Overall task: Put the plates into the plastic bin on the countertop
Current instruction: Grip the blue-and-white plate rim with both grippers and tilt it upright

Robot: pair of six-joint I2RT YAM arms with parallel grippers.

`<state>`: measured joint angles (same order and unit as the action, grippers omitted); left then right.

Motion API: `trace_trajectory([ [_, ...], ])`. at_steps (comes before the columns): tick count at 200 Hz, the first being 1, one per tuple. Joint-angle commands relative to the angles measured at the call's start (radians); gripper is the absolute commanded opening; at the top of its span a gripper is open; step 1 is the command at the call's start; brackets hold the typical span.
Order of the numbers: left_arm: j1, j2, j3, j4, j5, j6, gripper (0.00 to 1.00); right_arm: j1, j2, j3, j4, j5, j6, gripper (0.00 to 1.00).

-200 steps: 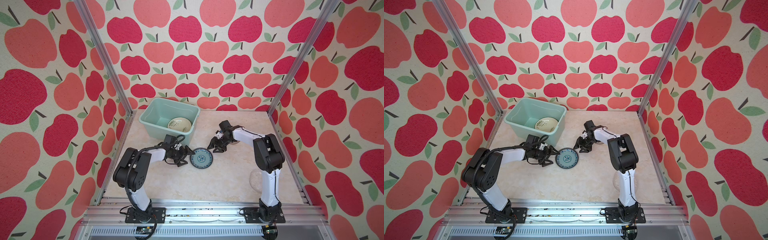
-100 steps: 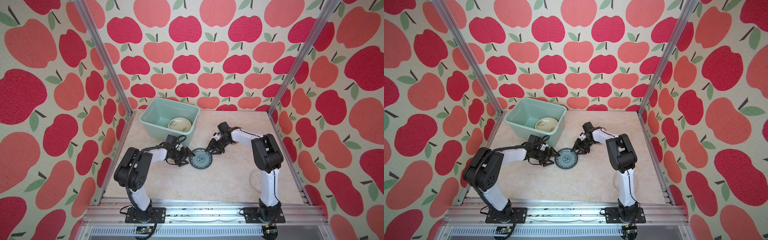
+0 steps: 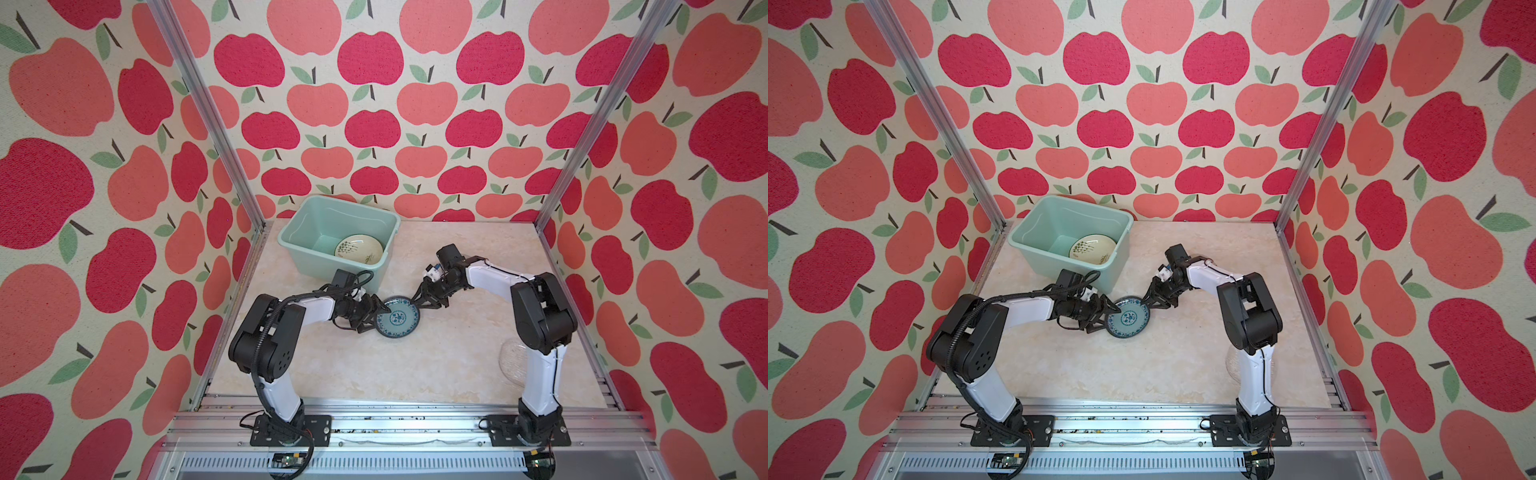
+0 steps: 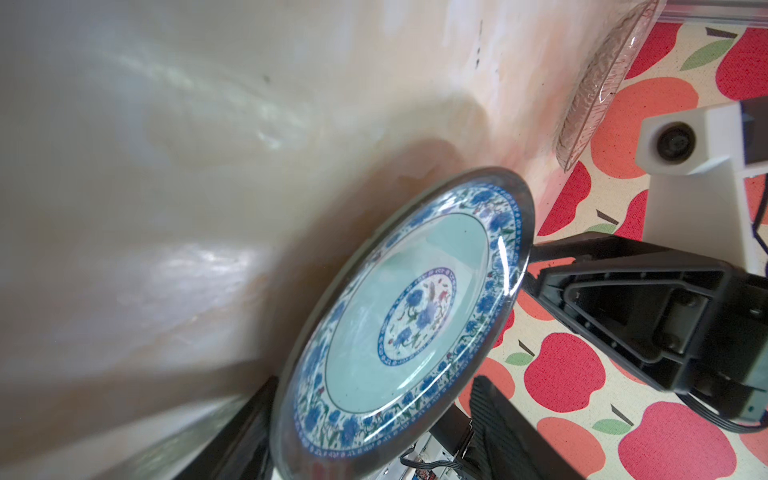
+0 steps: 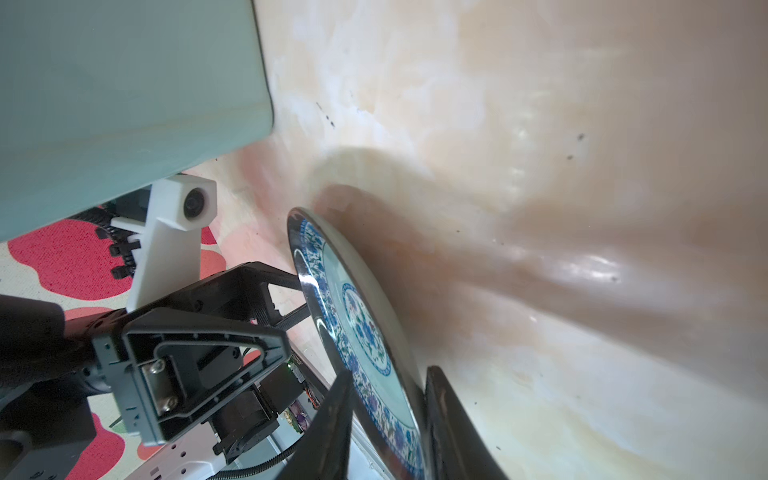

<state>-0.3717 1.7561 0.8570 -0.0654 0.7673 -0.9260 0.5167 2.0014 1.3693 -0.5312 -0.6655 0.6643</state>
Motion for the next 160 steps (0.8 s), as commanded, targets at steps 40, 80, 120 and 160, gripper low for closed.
trace_trajectory([
  [40,-0.015,0.001,0.002,-0.050,-0.033,0.013,0.74,0.051,-0.043,-0.002,0.001,-0.037,0.020,0.26],
  [80,-0.015,-0.029,0.001,-0.063,-0.038,0.016,0.74,0.050,-0.070,-0.014,-0.012,-0.010,0.023,0.14],
  [120,-0.015,-0.107,-0.010,-0.096,-0.053,0.018,0.74,0.050,-0.122,-0.052,-0.017,-0.002,0.025,0.08],
  [160,-0.018,-0.255,-0.034,-0.159,-0.071,0.024,0.75,0.050,-0.228,-0.112,-0.081,0.027,-0.038,0.07],
])
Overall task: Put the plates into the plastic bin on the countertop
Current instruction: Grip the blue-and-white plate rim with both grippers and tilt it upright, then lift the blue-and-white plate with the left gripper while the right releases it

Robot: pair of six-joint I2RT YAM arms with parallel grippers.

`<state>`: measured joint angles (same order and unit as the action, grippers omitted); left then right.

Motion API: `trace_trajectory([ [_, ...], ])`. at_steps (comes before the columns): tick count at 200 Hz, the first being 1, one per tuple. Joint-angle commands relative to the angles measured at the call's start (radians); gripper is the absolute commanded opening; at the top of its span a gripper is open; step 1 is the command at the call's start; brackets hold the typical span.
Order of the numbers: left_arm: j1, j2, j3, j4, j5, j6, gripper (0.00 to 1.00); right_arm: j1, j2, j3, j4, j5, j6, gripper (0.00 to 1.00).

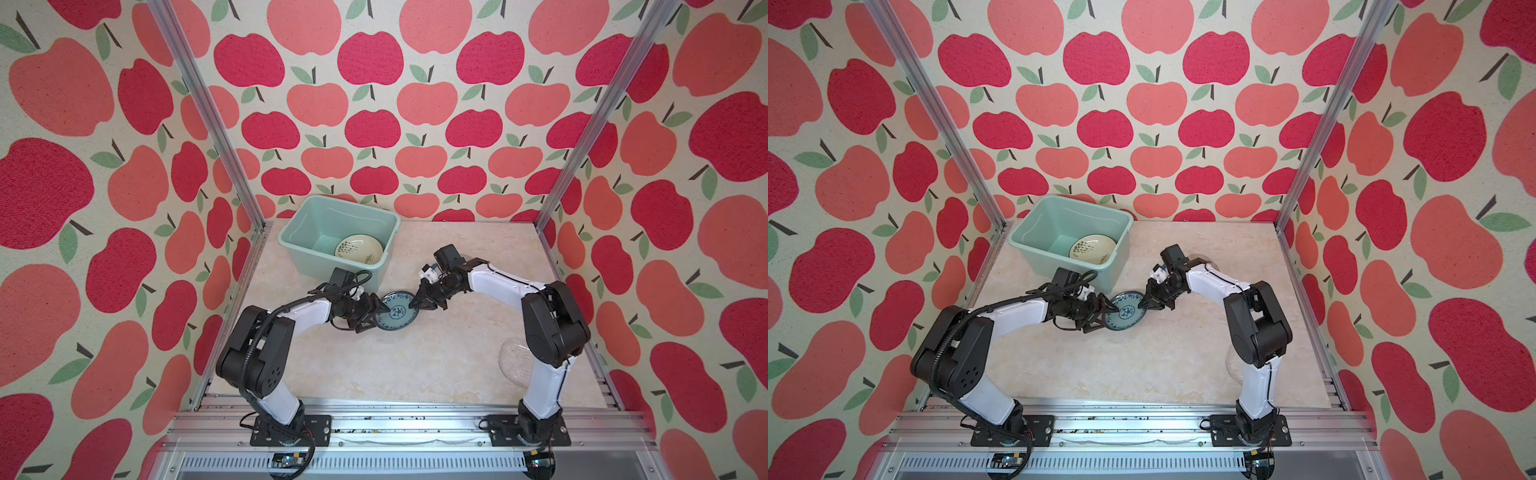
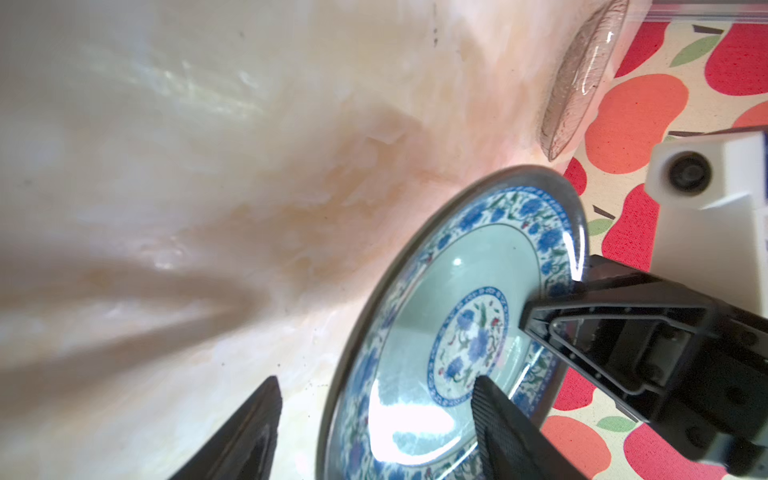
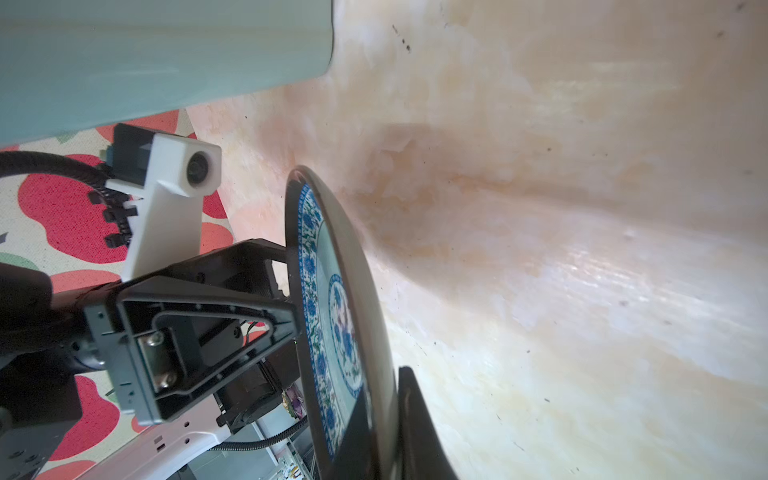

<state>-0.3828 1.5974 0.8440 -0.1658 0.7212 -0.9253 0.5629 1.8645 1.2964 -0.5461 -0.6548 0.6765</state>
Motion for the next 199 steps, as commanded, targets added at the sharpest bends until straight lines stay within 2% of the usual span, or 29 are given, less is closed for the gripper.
trace_trajectory([
  [1,-0.007,-0.101,-0.022,-0.059,-0.025,0.023,0.75,0.004,-0.094,-0.043,-0.067,0.017,-0.051,0.07],
  [39,-0.010,-0.326,-0.060,-0.120,-0.043,0.042,0.76,0.003,-0.250,-0.133,-0.039,-0.036,-0.068,0.06],
  [78,-0.010,-0.545,-0.069,-0.227,-0.062,0.121,0.77,0.004,-0.429,-0.206,0.099,-0.120,0.000,0.06],
  [102,-0.010,-0.613,-0.084,-0.237,-0.048,0.136,0.76,0.008,-0.484,-0.223,0.152,-0.146,0.039,0.05],
  [126,-0.013,-0.630,-0.105,-0.173,-0.008,0.113,0.74,0.022,-0.496,-0.224,0.172,-0.161,0.050,0.05],
  [147,-0.025,-0.628,-0.115,-0.086,0.021,0.073,0.67,0.037,-0.499,-0.228,0.189,-0.160,0.056,0.04],
  [180,-0.049,-0.617,-0.106,-0.042,0.017,0.042,0.46,0.038,-0.516,-0.264,0.288,-0.163,0.115,0.04],
  [199,-0.060,-0.615,-0.104,-0.029,0.008,0.026,0.40,0.038,-0.513,-0.268,0.297,-0.159,0.121,0.04],
])
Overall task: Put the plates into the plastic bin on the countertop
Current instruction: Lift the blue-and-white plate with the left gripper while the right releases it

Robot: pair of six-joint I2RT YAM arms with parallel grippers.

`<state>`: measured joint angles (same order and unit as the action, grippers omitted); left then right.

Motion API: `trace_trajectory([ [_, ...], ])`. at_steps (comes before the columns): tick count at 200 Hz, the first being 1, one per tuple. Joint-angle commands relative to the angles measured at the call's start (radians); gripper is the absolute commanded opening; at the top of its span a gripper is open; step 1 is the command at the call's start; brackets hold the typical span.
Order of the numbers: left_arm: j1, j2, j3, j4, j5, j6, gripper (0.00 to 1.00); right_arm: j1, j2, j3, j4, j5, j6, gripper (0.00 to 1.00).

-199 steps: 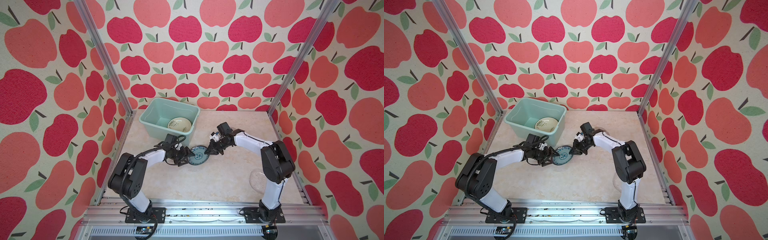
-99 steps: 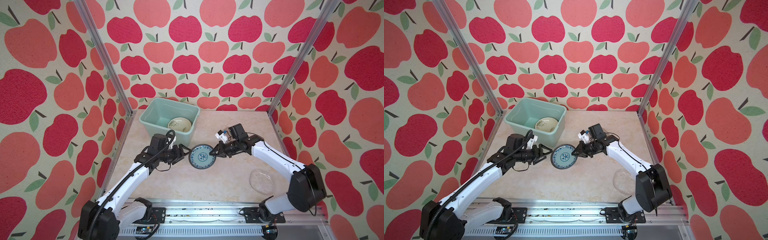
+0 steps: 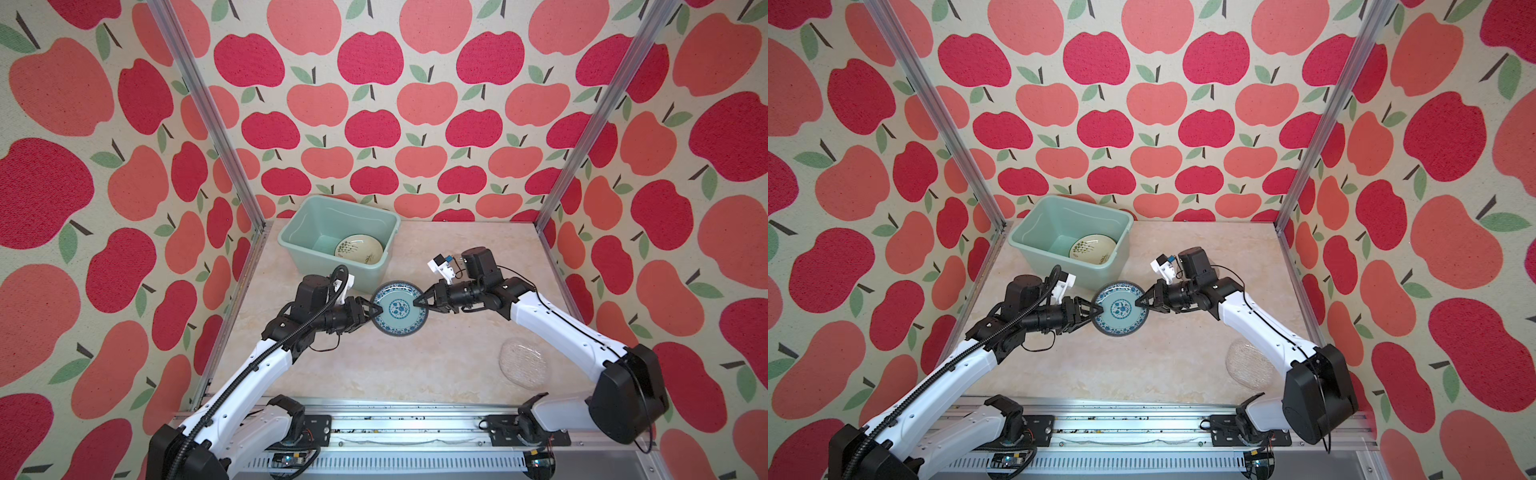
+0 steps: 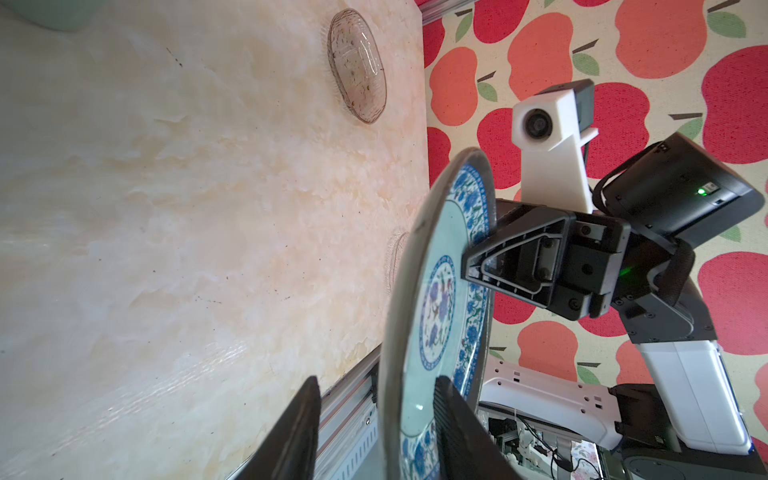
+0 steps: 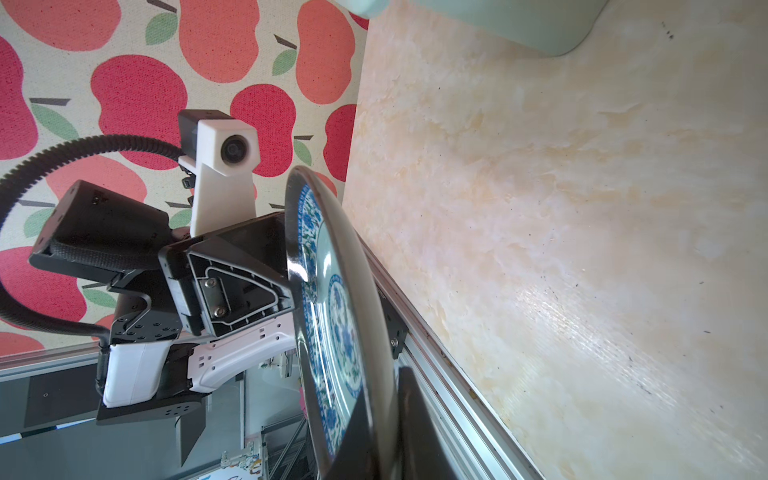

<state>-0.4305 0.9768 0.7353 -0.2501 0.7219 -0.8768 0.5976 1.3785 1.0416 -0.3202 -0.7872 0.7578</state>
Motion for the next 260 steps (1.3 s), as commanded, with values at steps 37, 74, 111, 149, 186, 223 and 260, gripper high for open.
trace_trajectory([
  [37,-0.045,0.019,-0.004,0.111,-0.006,-0.067,0.26,0.005,-0.029,-0.031,0.130,-0.029,0.071,0.04],
  [74,-0.069,0.057,0.014,0.135,-0.014,-0.085,0.16,0.004,-0.027,-0.049,0.160,-0.034,0.080,0.04],
  [111,-0.083,0.076,0.029,0.158,-0.044,-0.113,0.07,0.004,-0.028,-0.070,0.173,-0.039,0.080,0.05],
  [149,-0.089,0.090,0.052,0.162,-0.089,-0.131,0.00,0.004,-0.032,-0.081,0.166,-0.031,0.067,0.12],
  [186,-0.075,0.106,0.151,0.066,-0.133,-0.070,0.00,-0.021,-0.063,-0.054,0.063,0.019,-0.008,0.41],
  [223,0.015,0.201,0.357,-0.122,-0.151,0.070,0.00,-0.126,-0.128,-0.055,-0.033,0.036,-0.069,0.48],
  [260,0.140,0.373,0.715,-0.409,-0.182,0.309,0.00,-0.229,-0.196,-0.096,-0.099,0.062,-0.111,0.49],
])
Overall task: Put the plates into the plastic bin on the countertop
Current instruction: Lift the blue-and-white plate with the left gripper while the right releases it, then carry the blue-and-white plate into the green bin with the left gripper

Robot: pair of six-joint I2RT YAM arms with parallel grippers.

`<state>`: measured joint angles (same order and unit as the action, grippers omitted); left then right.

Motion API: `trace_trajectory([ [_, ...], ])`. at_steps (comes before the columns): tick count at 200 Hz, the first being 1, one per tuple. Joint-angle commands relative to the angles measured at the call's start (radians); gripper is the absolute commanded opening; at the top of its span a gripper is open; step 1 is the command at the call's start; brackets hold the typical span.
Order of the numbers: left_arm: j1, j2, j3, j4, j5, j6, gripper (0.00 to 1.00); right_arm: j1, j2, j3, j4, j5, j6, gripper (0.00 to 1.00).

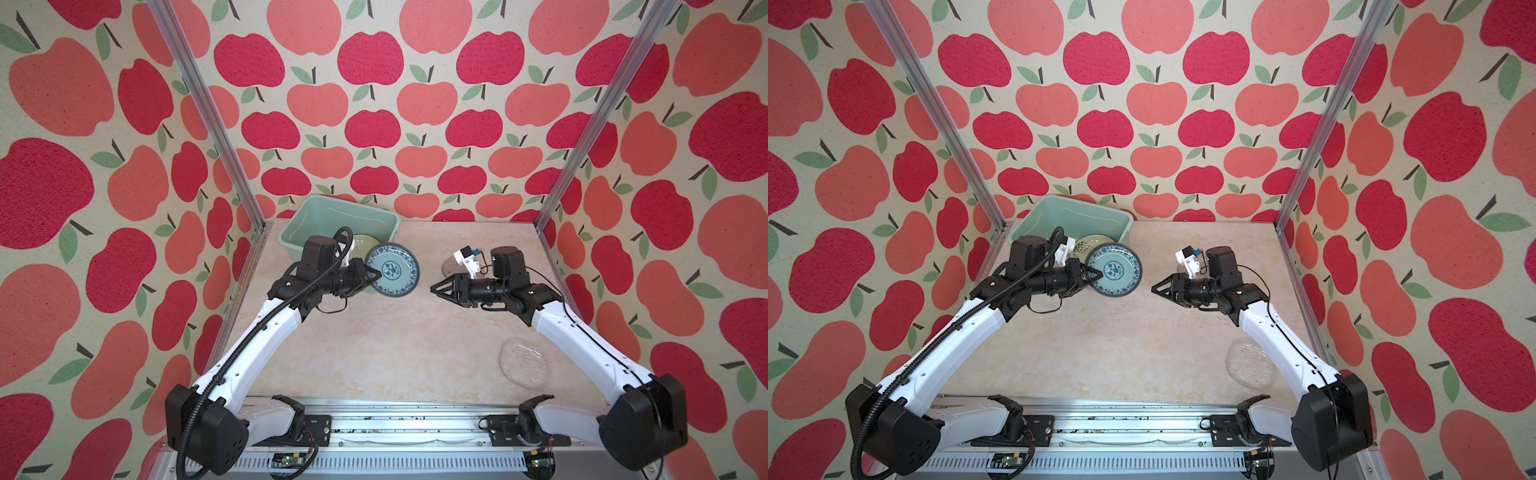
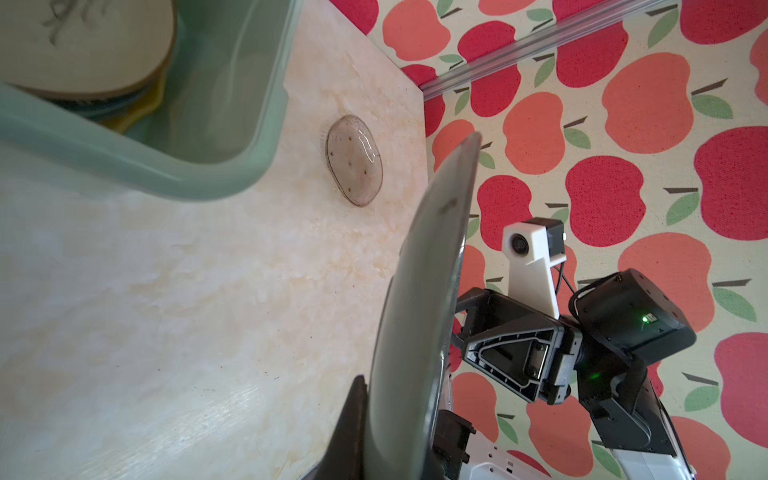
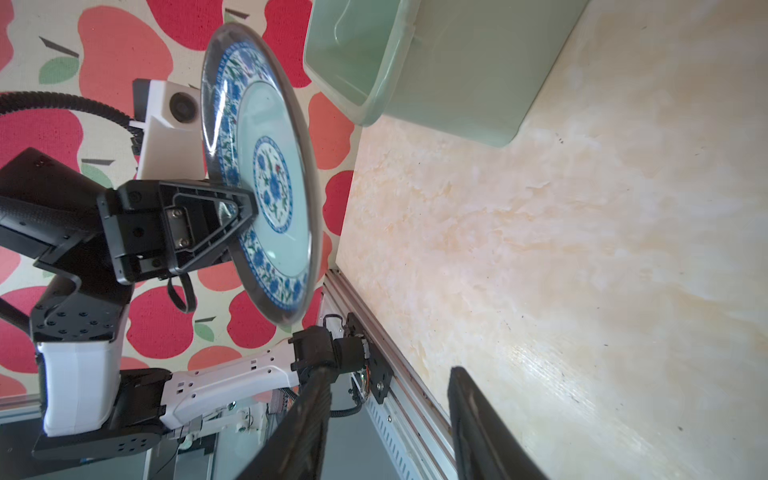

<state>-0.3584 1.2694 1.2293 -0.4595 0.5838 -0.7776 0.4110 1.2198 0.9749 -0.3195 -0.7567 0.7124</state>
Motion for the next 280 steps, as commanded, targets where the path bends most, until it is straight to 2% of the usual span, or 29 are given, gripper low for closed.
trace_trajectory([
  [1,0.072,0.086,0.231,-0.207,-0.046,0.218,0.00,-0.045,-0.039,-0.031,-0.101,0.032,-0.065,0.49],
  [33,0.172,0.273,0.517,-0.361,-0.054,0.387,0.00,-0.085,-0.053,-0.098,-0.091,0.033,-0.071,0.49],
  [64,0.238,0.419,0.659,-0.388,-0.063,0.474,0.00,-0.093,-0.013,-0.126,-0.092,0.019,-0.080,0.48],
  [90,0.258,0.565,0.800,-0.451,-0.065,0.586,0.00,-0.093,0.014,-0.138,-0.099,0.026,-0.098,0.48],
  [117,0.263,0.763,1.027,-0.627,-0.057,0.745,0.00,-0.093,0.054,-0.138,-0.142,0.042,-0.136,0.48],
  [130,0.266,0.850,1.123,-0.698,-0.045,0.783,0.00,-0.093,0.080,-0.139,-0.153,0.038,-0.141,0.48],
  [152,0.283,0.890,1.101,-0.628,-0.004,0.769,0.00,-0.092,0.128,-0.147,-0.146,0.026,-0.135,0.48],
  [206,0.273,0.966,1.099,-0.595,-0.034,0.814,0.00,-0.093,0.245,-0.110,-0.158,-0.001,-0.165,0.47],
  [280,0.247,1.049,1.126,-0.582,-0.025,0.839,0.00,-0.092,0.281,-0.113,-0.132,-0.013,-0.153,0.45],
])
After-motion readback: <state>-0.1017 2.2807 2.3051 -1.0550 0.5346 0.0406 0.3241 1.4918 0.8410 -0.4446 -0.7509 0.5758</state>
